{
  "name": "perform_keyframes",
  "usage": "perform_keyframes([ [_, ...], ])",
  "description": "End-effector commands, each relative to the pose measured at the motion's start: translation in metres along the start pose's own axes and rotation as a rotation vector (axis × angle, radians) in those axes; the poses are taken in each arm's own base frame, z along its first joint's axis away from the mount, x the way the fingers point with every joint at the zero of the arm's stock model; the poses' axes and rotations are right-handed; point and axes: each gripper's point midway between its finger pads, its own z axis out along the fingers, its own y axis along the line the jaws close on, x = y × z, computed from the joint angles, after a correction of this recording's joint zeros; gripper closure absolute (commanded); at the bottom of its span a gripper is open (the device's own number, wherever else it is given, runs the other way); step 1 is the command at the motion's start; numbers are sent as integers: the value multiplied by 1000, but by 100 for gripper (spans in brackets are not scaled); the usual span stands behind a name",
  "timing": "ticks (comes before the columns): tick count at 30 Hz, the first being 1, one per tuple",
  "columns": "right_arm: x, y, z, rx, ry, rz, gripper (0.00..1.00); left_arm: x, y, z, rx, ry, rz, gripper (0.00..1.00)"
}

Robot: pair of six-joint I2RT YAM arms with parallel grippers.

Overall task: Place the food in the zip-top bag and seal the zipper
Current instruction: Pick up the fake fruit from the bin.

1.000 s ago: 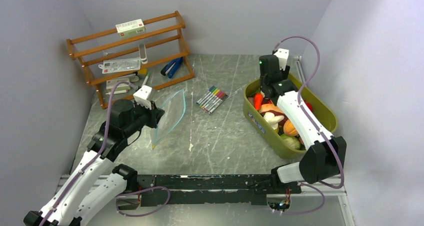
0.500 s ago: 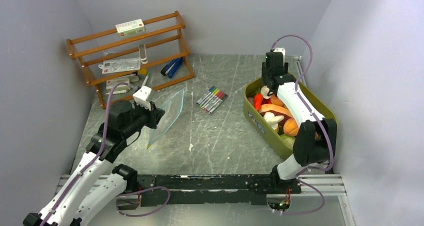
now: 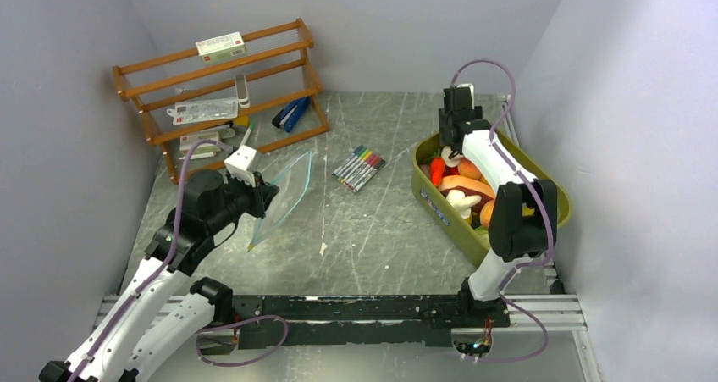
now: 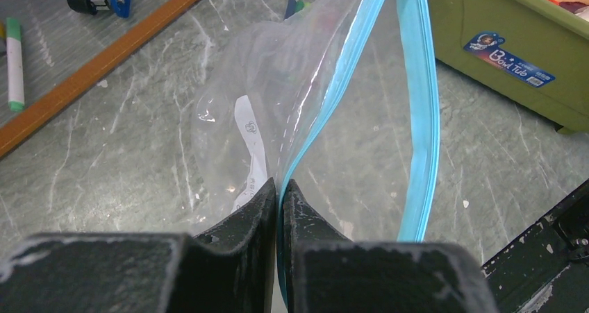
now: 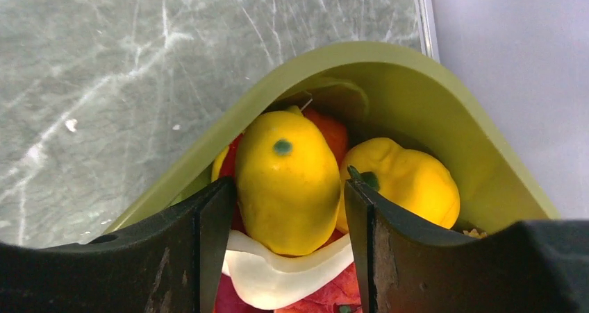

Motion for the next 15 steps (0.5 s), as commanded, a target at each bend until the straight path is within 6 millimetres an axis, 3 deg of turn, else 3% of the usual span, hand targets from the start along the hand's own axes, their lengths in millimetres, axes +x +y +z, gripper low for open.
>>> perform_keyframes([
  [1, -7, -7, 5, 33, 0, -4, 41, -14, -4, -4, 23, -51, 17, 93],
  [10, -10, -13, 1, 57, -21, -8, 58, -15, -3, -4, 16, -55, 21, 93],
  [15, -12, -14, -6, 71, -20, 9, 60, -14, -3, -2, 16, -48, 21, 93],
])
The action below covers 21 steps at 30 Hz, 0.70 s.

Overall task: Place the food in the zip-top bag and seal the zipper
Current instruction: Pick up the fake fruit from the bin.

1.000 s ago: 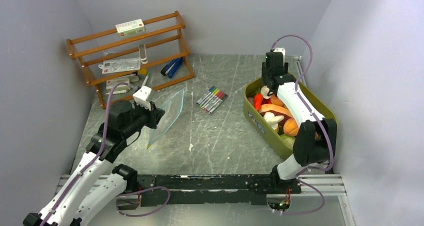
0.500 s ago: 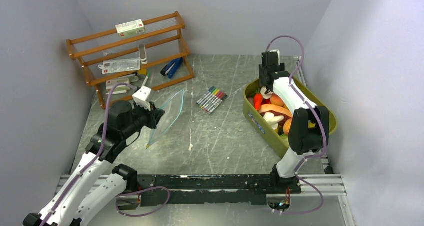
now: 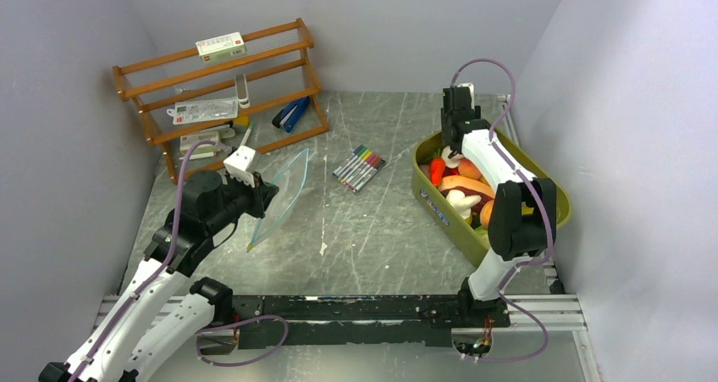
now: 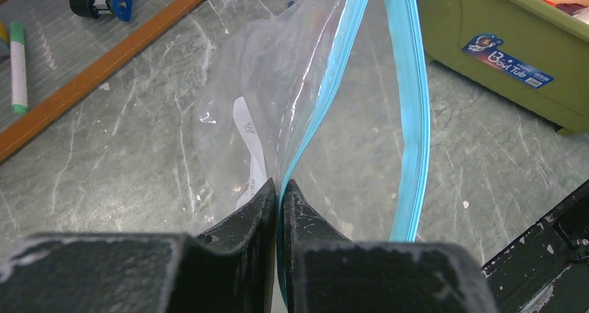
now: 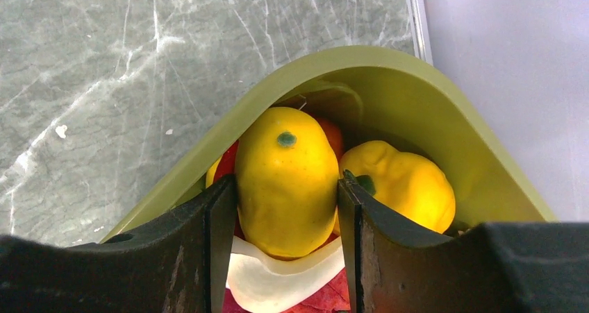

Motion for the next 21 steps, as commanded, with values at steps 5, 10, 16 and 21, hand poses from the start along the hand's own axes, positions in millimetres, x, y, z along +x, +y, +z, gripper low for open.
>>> perform_keyframes([
  [5, -28, -3, -33, 45, -78, 51, 63, -13, 6, 1, -31, -55, 2, 93],
  [10, -34, 1, -57, 62, -102, 64, 65, -14, 4, 0, -27, -62, 0, 93],
  [16, -46, 6, -92, 121, -141, 44, 66, -12, 2, 1, -12, -45, 7, 93],
  [21, -58, 1, -123, 179, -185, 43, 67, -12, 2, 0, -10, -48, 9, 93],
])
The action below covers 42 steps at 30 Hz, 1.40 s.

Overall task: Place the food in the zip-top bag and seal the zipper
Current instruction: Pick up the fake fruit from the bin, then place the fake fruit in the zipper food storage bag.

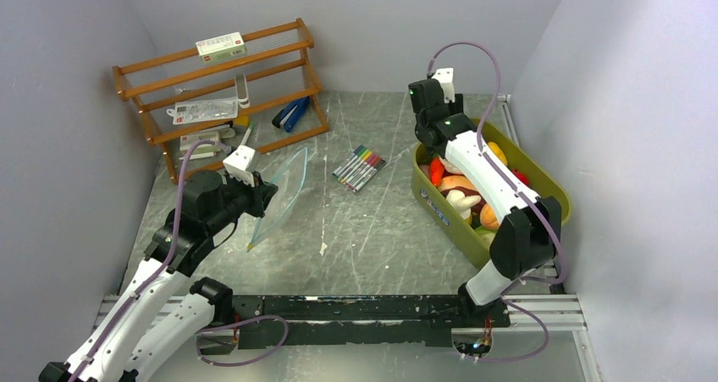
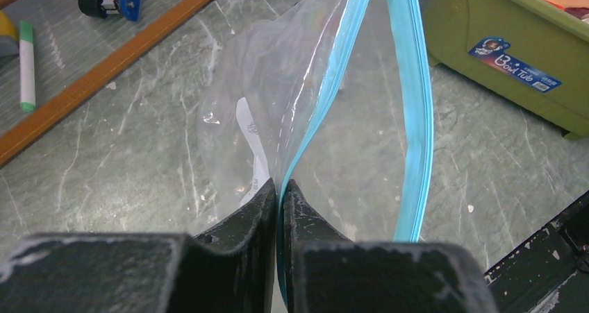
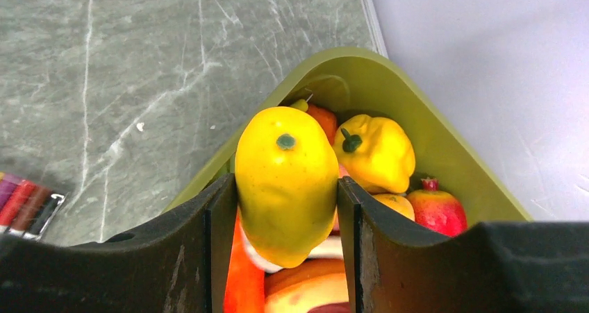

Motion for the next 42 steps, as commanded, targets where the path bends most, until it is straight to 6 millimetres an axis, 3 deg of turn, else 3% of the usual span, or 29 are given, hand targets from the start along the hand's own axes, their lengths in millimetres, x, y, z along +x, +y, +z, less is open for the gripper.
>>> perform_keyframes([
  [1, -20, -25, -33, 93, -49, 37, 67, -13, -1, -1, 8, -49, 10, 93],
  [8, -47, -3, -90, -44, -198, 3, 66, -13, 6, 0, -37, -56, -3, 93],
  [11, -59, 10, -117, -177, -249, 24, 66, -12, 6, 0, -33, -54, -5, 93],
  [15, -74, 43, -164, -527, -360, 25, 66, -11, 5, 0, -31, -43, 2, 93],
  [22, -85, 83, -249, -1050, -542, 107, 68, -15, 1, 6, -17, -60, -59, 93],
  [28, -86, 90, -318, -1385, -709, 174, 68, -26, 4, 11, -70, -17, -172, 93],
  [33, -80, 95, -342, -1507, -842, 223, 68, -44, 2, 8, -78, 1, -165, 93],
  [42, -81, 129, -379, -1645, -884, 208, 69, -38, -21, 6, 41, 26, -228, 93],
])
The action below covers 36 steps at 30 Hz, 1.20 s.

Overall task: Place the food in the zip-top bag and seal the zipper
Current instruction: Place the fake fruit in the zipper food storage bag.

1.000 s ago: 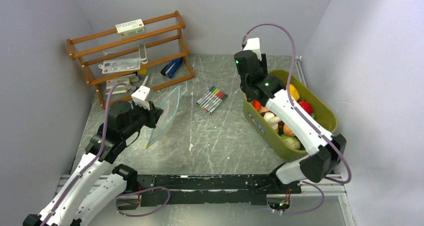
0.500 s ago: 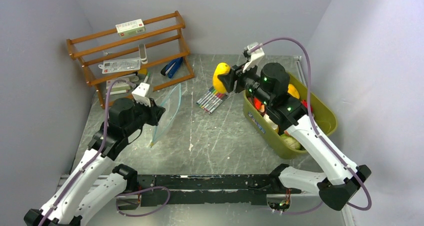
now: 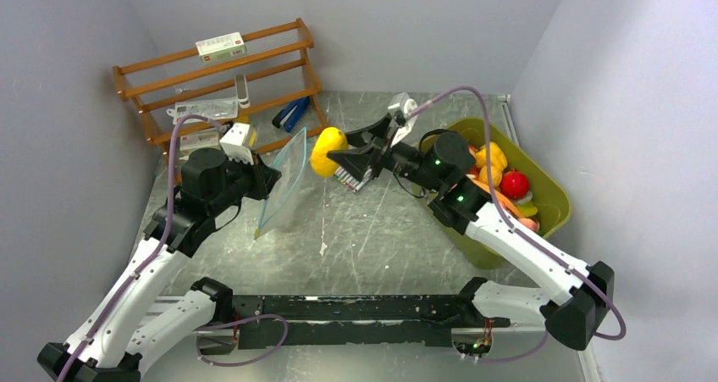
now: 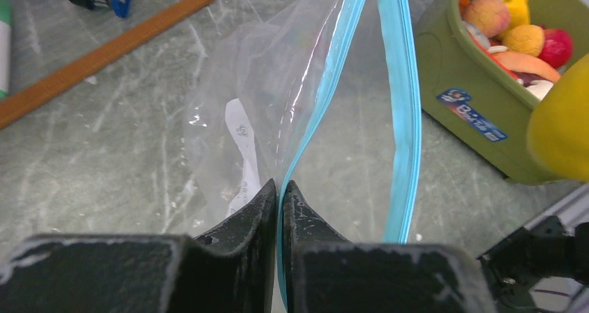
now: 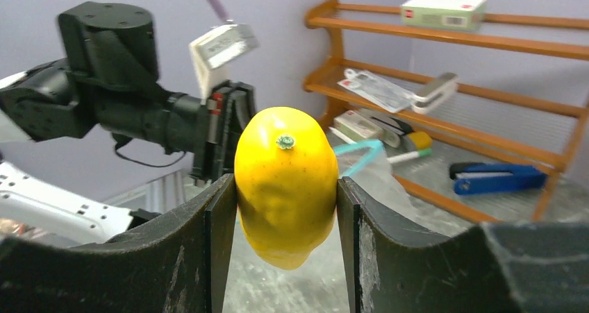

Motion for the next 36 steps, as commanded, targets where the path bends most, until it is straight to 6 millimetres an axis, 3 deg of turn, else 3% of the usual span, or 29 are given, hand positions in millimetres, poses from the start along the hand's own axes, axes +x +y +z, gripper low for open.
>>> perform_keyframes([
  [1, -27, 33, 17, -113, -109, -37, 69, 2, -18, -5, 84, 22, -66, 93],
  [7, -19, 48, 35, -134, -126, -60, 69, 7, -21, -3, 102, 42, -79, 93],
  [12, -5, 42, 44, -105, -155, -113, 69, 3, -29, -3, 141, 42, -87, 93],
  [17, -4, 42, 55, -116, -151, -118, 69, 10, -28, -3, 146, 49, -92, 93],
  [21, 26, 45, 63, -120, -88, -118, 69, 12, -23, -6, 121, 50, -87, 93],
  [24, 47, 39, 63, -72, -30, -136, 69, 10, -25, -9, 130, 43, -85, 93],
  [36, 86, 40, 41, -65, 44, -216, 68, 12, -20, -15, 108, 19, -75, 93],
])
